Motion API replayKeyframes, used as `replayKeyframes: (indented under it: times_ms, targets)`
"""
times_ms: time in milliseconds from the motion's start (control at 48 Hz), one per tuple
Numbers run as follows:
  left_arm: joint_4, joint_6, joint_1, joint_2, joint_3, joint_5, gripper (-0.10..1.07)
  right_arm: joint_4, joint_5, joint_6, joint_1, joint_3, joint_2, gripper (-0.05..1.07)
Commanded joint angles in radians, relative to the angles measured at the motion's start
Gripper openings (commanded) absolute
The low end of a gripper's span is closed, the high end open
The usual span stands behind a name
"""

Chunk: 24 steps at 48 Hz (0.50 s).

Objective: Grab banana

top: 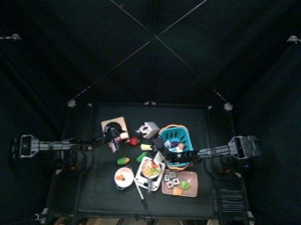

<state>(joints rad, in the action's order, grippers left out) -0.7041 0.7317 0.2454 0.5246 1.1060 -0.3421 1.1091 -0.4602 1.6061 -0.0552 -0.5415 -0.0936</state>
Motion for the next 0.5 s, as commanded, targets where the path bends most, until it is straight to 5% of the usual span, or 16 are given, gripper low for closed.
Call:
replayKeyframes:
  times_ms: [0, 479]
  targets:
    - [0.006, 0.002, 0.008, 0.002, -0.021, -0.003, 0.87, -0.012, 0.003, -0.009, 0.006, -0.002, -0.067, 0.72]
    - [0.005, -0.002, 0.008, 0.008, -0.006, -0.003, 0.87, -0.265, 0.008, -0.011, 0.083, -0.192, -0.267, 0.71]
